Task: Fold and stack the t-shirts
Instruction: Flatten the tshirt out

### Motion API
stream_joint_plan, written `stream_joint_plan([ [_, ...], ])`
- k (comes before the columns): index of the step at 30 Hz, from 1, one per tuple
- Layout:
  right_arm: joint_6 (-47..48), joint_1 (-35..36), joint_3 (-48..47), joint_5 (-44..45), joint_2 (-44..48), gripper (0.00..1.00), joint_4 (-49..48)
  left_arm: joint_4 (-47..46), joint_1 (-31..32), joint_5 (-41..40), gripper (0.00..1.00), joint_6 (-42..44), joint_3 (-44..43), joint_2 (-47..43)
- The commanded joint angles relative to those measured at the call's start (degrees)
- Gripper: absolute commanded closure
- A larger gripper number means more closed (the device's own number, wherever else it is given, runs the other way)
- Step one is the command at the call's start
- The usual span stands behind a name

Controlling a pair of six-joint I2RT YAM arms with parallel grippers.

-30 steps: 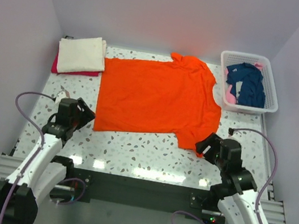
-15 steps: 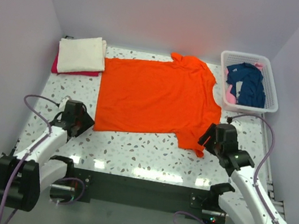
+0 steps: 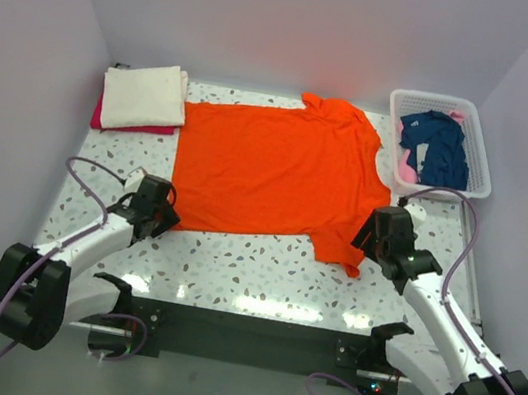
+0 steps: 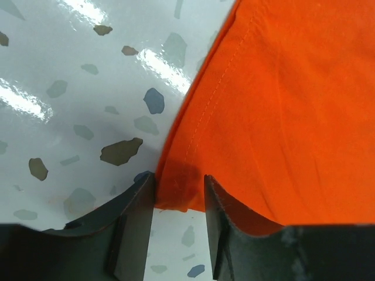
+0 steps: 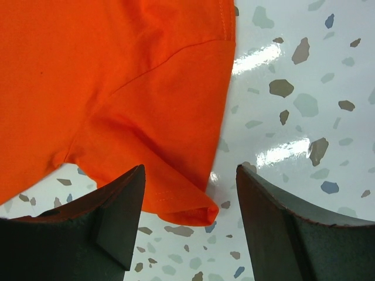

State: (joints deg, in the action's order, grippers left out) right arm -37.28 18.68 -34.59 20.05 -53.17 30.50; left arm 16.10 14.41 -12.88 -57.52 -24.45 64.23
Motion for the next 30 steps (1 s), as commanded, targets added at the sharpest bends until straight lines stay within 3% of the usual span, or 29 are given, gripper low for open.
stream_joint_plan([
  [1, 0.7, -0.2, -2.3, 2.4, -1.1, 0.33, -2.9, 7.0, 0.6, -4.1, 0.60, -2.8, -0.4, 1.6],
  [2, 0.9, -0.2, -2.4, 2.3, -1.8, 0.33, -3.0, 7.4, 0.6, -5.0, 0.69, -2.8, -0.7, 1.5],
  [8, 1.1, -0.1, -2.4, 1.6, -3.6, 0.33, -2.4, 12.6, -1.7, -11.7, 1.00, -0.4, -8.1, 2.1],
  [15, 0.8, -0.1, -1.3, -2.1, -4.7, 0.32, -2.8, 11.7, -11.4, -10.5, 1.00, 6.0, -11.5, 1.4],
  [20, -0.6, 1.3, 2.1, -10.5, -6.4, 0.41, -6.5, 10.0, -11.4, -8.0, 1.00, 7.2, -11.0, 2.2],
  [30, -11.5, 13.2, 10.2, -6.2, 2.9, 0.51, -4.7, 8.3, -11.4, -5.6, 1.00, 7.4, -9.6, 0.9],
])
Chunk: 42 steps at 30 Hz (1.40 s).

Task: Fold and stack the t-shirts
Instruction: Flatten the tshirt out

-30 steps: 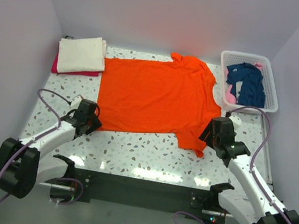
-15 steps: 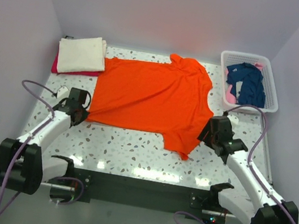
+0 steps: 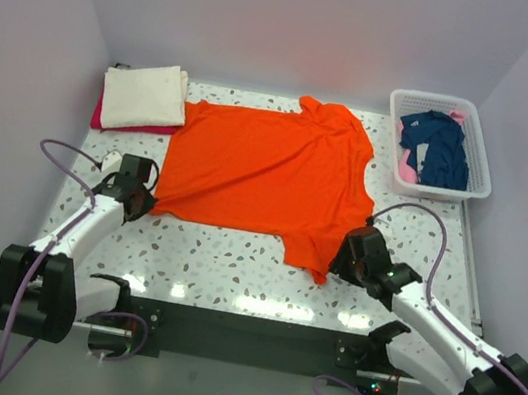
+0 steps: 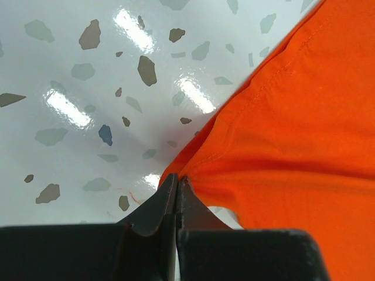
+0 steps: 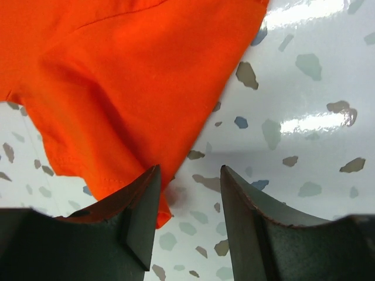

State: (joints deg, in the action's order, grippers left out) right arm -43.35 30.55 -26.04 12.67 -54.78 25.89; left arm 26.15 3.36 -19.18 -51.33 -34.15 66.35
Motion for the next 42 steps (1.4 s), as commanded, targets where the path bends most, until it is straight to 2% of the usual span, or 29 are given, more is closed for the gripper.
stream_joint_plan([
  [1, -6.6, 1.6, 2.8, 1.0, 5.7, 0.53, 0.3, -1.8, -0.4, 0.9, 1.00, 1.4, 0.1, -1.3],
  [4, -7.9, 2.0, 4.5, -0.3, 9.4, 0.55, 1.0, -1.9, -0.4, 1.2, 1.00, 1.7, 0.0, -1.6],
  [9, -9.6, 4.2, 5.0, -2.2, 10.4, 0.57, 0.5, -1.9, -0.4, 1.4, 1.00, 2.1, -0.4, -1.6],
  [23, -13.5, 12.6, 5.6, 2.7, 5.4, 0.61, -1.2, -2.4, -0.4, 2.0, 1.00, 2.5, -0.1, -1.1],
  [27, -13.8, 13.3, 4.7, 4.8, 4.4, 0.66, -1.0, -2.4, -0.4, 2.0, 1.00, 2.6, -0.2, -1.2],
  [28, -13.5, 13.3, 4.3, 5.3, 4.3, 0.73, -0.7, -2.4, -0.4, 2.0, 1.00, 2.6, -0.3, -1.2],
  [31, -11.8, 13.3, 1.0, 8.5, 4.2, 0.92, 1.8, -2.4, -0.4, 2.0, 1.00, 2.8, -0.4, -1.2],
  [33, -9.4, 13.4, -3.4, 11.7, 3.7, 0.99, 5.8, -2.2, -0.4, 2.0, 1.00, 3.1, -0.6, -1.1],
  [38, -1.5, 13.3, -16.3, 18.4, 2.2, 1.00, 17.9, -2.1, -0.4, 1.9, 1.00, 3.4, -1.1, -1.2],
  [42, 1.5, 13.3, -22.3, 20.6, -0.8, 1.00, 24.5, -2.2, -0.5, 2.3, 1.00, 3.6, -1.3, -0.9],
])
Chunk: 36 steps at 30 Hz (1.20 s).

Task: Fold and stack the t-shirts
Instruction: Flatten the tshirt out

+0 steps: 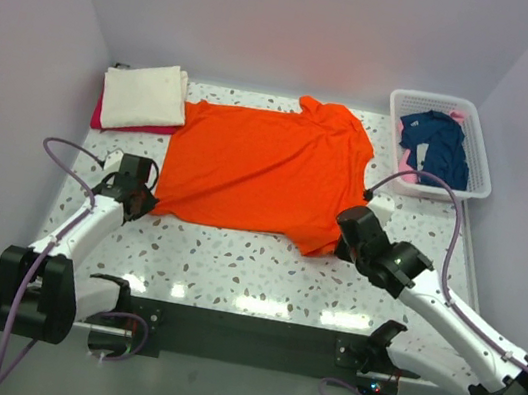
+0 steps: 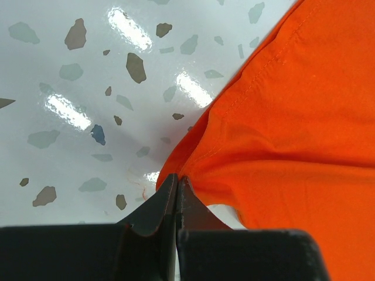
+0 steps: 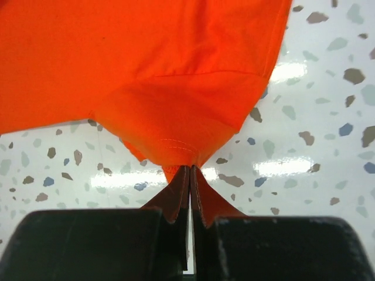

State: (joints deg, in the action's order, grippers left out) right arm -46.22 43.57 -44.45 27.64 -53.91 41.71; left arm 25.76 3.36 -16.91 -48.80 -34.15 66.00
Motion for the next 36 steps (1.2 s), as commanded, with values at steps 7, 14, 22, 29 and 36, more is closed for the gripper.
stream_joint_plan([
  [7, 4.1, 0.7, -1.4, 2.4, -0.1, 0.63, 9.4, -2.2, -0.4, 0.6, 1.00, 1.3, -1.3, 0.0],
  [14, 4.3, 5.6, -0.1, 0.7, 1.7, 0.64, 4.0, -2.5, -0.4, 0.4, 1.00, 1.9, -1.4, 0.4],
  [22, 6.2, 18.7, -7.4, 6.4, -20.8, 0.67, -3.0, -2.5, -0.4, 0.6, 1.00, 2.2, -1.4, 0.8],
  [29, 10.4, 19.0, -8.6, 5.0, -29.9, 0.67, -10.5, -2.3, -0.4, 0.7, 1.00, 2.6, -1.3, 0.5],
  [36, 11.1, 19.0, -8.4, 3.6, -34.5, 0.62, -14.3, -2.5, -0.4, 1.1, 1.00, 2.7, -0.7, 0.3],
])
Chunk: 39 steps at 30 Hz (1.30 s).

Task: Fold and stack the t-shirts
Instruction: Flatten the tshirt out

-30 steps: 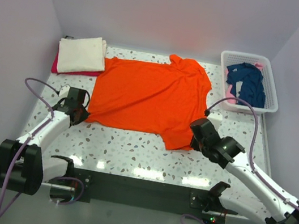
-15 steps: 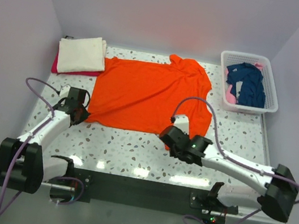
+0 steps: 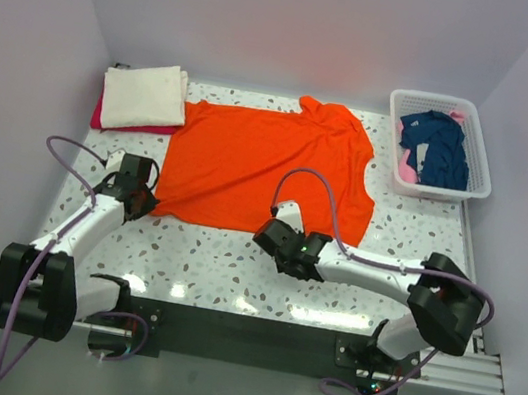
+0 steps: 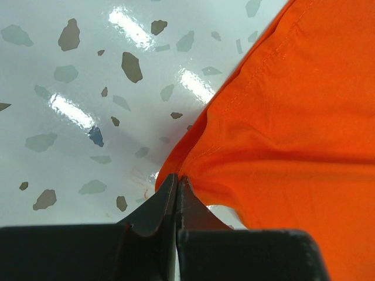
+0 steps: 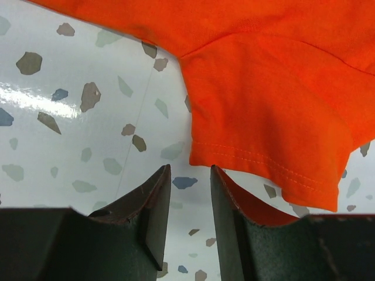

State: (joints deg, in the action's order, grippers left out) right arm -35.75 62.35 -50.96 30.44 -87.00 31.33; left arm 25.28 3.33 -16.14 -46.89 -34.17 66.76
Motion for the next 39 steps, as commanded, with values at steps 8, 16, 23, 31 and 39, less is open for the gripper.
stream_joint_plan([
  [8, 0.7, 0.2, -2.0, 3.2, -5.3, 0.65, -3.8, -2.3, -0.3, 0.7, 1.00, 0.9, 0.2, -1.1],
  [16, 0.3, 0.1, -4.9, 4.4, -6.3, 0.96, -0.4, -2.5, -0.3, 1.5, 1.00, 1.1, 1.5, -2.1],
  [23, 0.9, -0.1, -9.5, -4.1, -3.4, 1.00, 0.7, -3.0, -0.4, 2.1, 1.00, 1.4, 3.5, -3.6],
  [31, -0.4, -2.5, -11.5, -13.4, -6.2, 1.00, -1.4, -3.5, -0.3, 3.2, 1.00, 1.4, 5.1, -3.9],
  [39, -1.7, -3.5, -6.0, -4.5, -0.4, 0.68, 1.2, -3.4, -0.3, 4.0, 1.00, 1.8, 5.2, -4.6],
])
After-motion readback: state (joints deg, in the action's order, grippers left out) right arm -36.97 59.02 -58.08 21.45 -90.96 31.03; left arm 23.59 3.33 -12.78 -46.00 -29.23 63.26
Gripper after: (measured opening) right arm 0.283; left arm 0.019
